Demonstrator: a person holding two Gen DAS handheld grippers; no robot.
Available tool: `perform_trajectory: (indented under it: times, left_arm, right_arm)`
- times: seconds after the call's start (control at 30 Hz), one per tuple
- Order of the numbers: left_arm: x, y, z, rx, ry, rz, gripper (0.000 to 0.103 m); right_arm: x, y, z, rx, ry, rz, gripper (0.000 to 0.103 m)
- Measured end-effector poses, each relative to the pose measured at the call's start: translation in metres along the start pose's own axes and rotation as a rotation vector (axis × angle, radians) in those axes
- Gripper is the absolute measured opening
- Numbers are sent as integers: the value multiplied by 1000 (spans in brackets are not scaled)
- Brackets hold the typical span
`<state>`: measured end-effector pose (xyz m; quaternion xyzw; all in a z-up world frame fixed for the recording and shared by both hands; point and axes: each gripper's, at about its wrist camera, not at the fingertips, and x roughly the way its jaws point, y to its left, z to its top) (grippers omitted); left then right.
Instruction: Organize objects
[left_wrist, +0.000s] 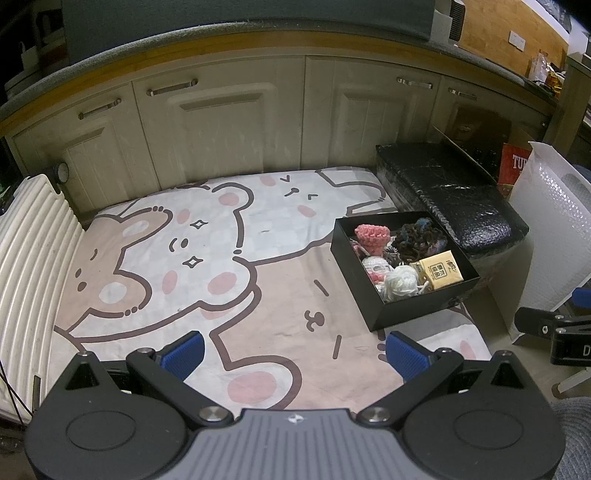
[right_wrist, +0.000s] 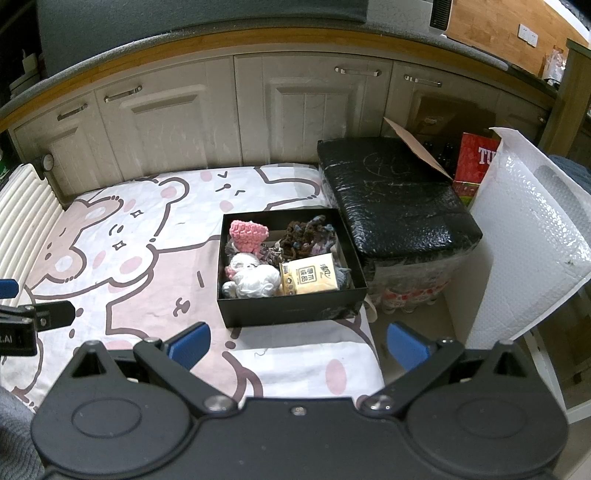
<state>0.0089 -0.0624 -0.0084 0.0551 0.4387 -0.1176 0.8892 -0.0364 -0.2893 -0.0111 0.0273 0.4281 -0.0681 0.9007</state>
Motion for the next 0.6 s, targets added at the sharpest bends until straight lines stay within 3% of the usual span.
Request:
perform_trajectory:
  times: [0.6]
  left_arm:
    - [0,-2,-2,5,-1,-4,103]
  right_arm:
    - [0,0,0,0,1,0,103]
